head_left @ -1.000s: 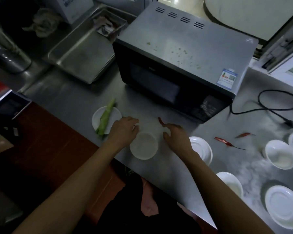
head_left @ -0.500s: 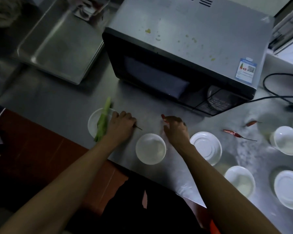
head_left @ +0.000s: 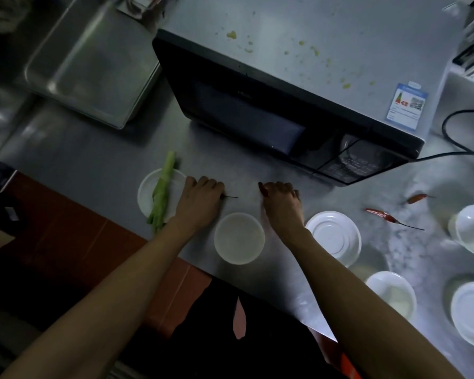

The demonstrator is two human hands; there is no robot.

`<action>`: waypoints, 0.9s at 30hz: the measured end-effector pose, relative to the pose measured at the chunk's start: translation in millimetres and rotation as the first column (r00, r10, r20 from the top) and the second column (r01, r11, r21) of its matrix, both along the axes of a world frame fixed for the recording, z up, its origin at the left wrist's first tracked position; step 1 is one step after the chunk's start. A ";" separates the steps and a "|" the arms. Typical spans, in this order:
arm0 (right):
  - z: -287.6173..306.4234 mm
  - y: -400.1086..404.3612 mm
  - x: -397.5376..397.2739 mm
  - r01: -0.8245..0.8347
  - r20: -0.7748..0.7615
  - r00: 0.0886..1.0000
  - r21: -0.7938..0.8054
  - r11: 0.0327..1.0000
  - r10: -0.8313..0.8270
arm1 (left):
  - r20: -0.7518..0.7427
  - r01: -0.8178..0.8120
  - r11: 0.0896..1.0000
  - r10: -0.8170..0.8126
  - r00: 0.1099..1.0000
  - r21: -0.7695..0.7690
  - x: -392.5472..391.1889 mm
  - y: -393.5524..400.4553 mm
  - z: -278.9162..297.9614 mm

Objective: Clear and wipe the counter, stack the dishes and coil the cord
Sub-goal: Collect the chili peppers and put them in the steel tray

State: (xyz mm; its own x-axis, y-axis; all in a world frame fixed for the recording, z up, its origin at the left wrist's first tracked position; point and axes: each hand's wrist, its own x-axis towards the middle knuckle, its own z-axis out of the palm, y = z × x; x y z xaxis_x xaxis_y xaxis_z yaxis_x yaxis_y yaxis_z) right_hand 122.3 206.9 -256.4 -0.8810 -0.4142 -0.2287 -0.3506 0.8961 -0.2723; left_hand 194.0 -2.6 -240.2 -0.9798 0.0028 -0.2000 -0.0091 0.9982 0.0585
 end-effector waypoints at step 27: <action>50.2 -41.3 28.5 -0.229 -0.150 0.973 -0.635 0.738 0.173 | -0.237 -0.321 0.925 0.365 0.900 0.203 64.0 -15.6 69.4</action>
